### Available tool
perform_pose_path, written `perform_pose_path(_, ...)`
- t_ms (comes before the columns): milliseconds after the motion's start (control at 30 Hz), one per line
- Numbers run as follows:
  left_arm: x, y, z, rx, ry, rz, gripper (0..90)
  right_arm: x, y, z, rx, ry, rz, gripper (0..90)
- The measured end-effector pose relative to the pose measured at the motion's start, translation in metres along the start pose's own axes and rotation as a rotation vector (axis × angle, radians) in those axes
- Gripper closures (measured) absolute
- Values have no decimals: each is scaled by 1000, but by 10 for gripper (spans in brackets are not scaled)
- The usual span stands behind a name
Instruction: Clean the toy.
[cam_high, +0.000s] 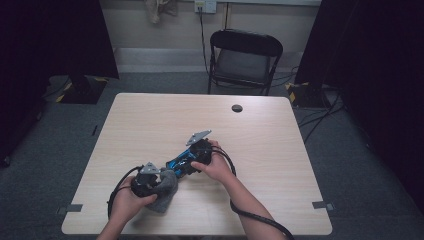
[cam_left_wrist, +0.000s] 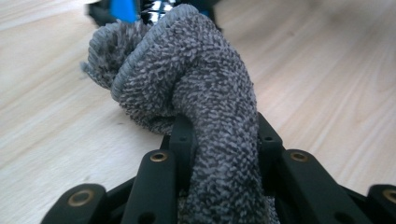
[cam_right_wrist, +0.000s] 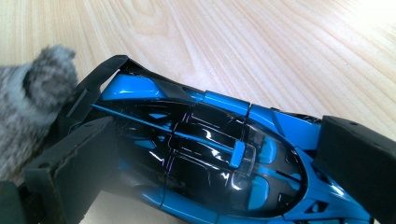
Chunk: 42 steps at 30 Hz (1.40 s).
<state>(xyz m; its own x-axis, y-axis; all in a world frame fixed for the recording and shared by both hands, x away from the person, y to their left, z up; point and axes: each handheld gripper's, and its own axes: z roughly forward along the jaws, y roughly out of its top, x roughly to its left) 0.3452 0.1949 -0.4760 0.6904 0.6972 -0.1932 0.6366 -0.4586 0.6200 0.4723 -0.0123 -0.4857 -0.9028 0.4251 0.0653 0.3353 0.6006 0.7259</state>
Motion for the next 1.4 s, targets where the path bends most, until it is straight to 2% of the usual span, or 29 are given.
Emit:
perform_pose_path(133, -7, 2, 3, 2, -10, 17, 685, 0, 0, 0, -2, -1, 1, 0)
perform_pose_path(167, -12, 4, 6, 9, -31, 33, 686, 0, 0, 0, -2, -1, 2, 0)
perform_pose_path(333, -25, 9, 15, 9, -57, 67, 685, 0, 0, 0, -2, -1, 2, 0)
perform_pose_path(533, -32, 14, 17, 12, -84, 94, 684, 1, 0, 0, -3, -1, 3, 0)
perform_pose_path(733, -24, 14, 6, -3, -76, 78, 684, 1, -1, 0, -12, -1, 2, 0)
perform_pose_path(967, -3, 14, -19, -50, -43, 36, 683, 1, -2, 0, -16, -2, 5, 0)
perform_pose_path(1100, 5, 17, -27, -49, -27, 31, 683, 1, -4, 0, -30, -8, 8, 0)
perform_pose_path(1233, 9, 21, -33, -57, -13, 25, 683, 4, -3, -1, -20, -19, 21, 0)
perform_pose_path(1333, 17, 26, -42, -86, 4, 6, 683, 5, -3, -1, -26, -30, 23, 0)
perform_pose_path(1400, 22, 27, -45, -102, 12, -14, 683, 6, -4, -2, -31, -39, 41, 0)
